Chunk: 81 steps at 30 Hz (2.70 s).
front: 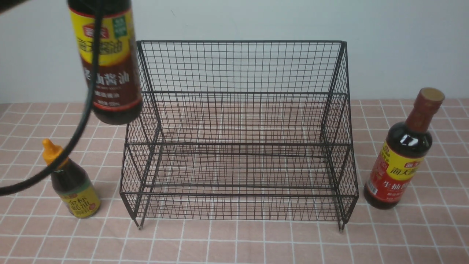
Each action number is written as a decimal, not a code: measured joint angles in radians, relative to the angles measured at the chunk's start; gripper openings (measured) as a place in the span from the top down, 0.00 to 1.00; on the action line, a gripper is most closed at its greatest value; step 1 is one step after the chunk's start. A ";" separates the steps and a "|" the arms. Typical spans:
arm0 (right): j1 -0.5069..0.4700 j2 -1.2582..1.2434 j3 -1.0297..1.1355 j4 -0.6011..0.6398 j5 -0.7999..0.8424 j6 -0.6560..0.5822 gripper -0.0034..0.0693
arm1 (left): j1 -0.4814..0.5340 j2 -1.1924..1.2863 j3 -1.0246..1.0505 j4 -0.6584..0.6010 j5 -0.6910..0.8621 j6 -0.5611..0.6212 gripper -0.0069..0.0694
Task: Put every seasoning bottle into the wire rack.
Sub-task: Use the left arm to put the condiment bottle back on the shelf, then use the left arm to grab the condiment bottle closest to it
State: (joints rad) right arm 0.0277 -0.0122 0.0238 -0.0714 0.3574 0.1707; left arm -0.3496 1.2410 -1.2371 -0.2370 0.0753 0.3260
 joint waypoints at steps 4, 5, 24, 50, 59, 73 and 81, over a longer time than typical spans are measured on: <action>0.000 0.000 0.000 0.000 0.000 0.000 0.97 | -0.001 0.056 0.000 -0.031 0.000 -0.010 0.57; 0.000 0.000 0.000 0.000 0.000 0.000 0.97 | -0.001 0.076 0.000 -0.044 0.000 -0.017 0.57; 0.000 0.000 0.000 0.000 0.000 0.000 0.97 | -0.002 0.216 0.000 -0.063 0.181 -0.082 0.57; 0.000 0.000 0.000 0.000 0.000 -0.003 0.97 | -0.002 0.283 -0.006 -0.053 0.345 -0.090 0.46; 0.000 0.000 0.000 0.000 0.000 -0.003 0.97 | -0.002 0.084 -0.007 -0.047 0.402 -0.079 0.42; 0.000 0.000 0.000 0.000 0.000 -0.003 0.97 | -0.002 -0.399 0.165 -0.043 0.521 -0.151 0.92; 0.000 0.000 0.000 0.000 0.000 -0.003 0.97 | -0.002 -0.704 0.491 -0.045 0.492 -0.172 0.92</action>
State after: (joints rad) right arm 0.0277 -0.0122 0.0238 -0.0714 0.3574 0.1680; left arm -0.3517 0.5372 -0.7465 -0.2817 0.5672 0.1543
